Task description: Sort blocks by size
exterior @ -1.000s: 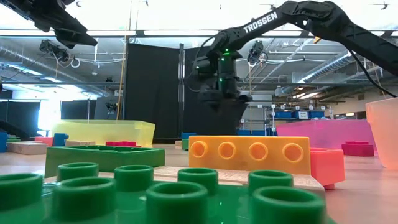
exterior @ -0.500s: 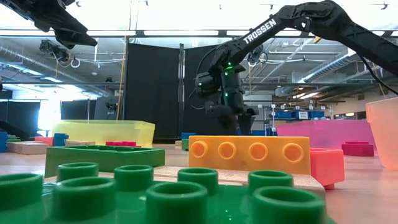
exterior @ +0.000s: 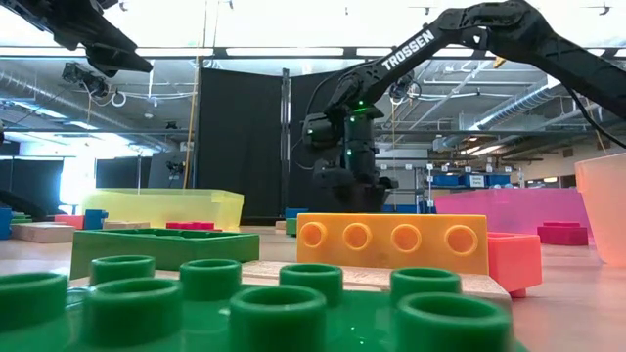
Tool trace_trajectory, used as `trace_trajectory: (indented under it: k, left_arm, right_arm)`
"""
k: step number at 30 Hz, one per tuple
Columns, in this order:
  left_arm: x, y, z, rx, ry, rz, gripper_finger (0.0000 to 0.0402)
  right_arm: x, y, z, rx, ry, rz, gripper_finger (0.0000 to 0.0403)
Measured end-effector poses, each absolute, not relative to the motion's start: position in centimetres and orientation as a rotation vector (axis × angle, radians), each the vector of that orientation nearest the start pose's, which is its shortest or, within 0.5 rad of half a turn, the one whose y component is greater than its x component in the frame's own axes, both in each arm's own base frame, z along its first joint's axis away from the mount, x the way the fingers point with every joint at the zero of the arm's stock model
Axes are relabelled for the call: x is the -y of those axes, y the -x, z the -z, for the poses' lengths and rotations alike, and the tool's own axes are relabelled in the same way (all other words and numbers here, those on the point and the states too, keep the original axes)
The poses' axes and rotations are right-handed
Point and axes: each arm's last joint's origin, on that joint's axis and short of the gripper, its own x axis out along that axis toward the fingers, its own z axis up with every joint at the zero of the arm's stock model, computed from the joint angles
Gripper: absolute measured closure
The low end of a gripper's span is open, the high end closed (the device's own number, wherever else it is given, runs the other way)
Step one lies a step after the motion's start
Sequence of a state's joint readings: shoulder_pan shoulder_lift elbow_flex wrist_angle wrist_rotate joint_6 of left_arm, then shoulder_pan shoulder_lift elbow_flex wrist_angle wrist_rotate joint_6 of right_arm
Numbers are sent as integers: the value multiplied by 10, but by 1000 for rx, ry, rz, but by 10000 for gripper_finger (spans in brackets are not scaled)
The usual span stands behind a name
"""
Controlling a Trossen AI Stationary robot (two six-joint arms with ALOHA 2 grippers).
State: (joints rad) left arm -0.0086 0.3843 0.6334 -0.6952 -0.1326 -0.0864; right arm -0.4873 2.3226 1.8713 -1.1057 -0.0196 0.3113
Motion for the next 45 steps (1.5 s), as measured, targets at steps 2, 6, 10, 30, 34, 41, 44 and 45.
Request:
trace_trajectory:
  k: [2,6,10,30,34,41,44,45]
  left_arm:
    - [-3,-85,-279,-440,57,-129,149]
    - [-2,-85,-279,-441,64,-100,149]
    - [-1,-87,-283,-408,38,-78,149]
    - [-2,-89,-288,-343,43,-85,149]
    - [-2,-89,-289,-336,40,-93,149]
    - [-2,-89,-289,-337,37,-108,149]
    - [-3,-89,-289,-338,34,-123,149]
    - [-3,-89,-289,-338,34,-123,149]
  right_arm:
    - [210,-397,-147,-1462,-637,608,148]
    - [206,-395,-142,-1471,-652,603,214]
    - [197,-393,-138,-1493,-698,644,250]
    - [11,-318,-307,-1149,-735,715,250]
    - [-42,-274,-320,-1094,-866,757,250]
    - [-112,-205,-309,-1167,-964,889,250]
    - [-133,-187,-296,-1271,-978,901,250]
    - [-139,-182,-290,-1305,-971,911,250]
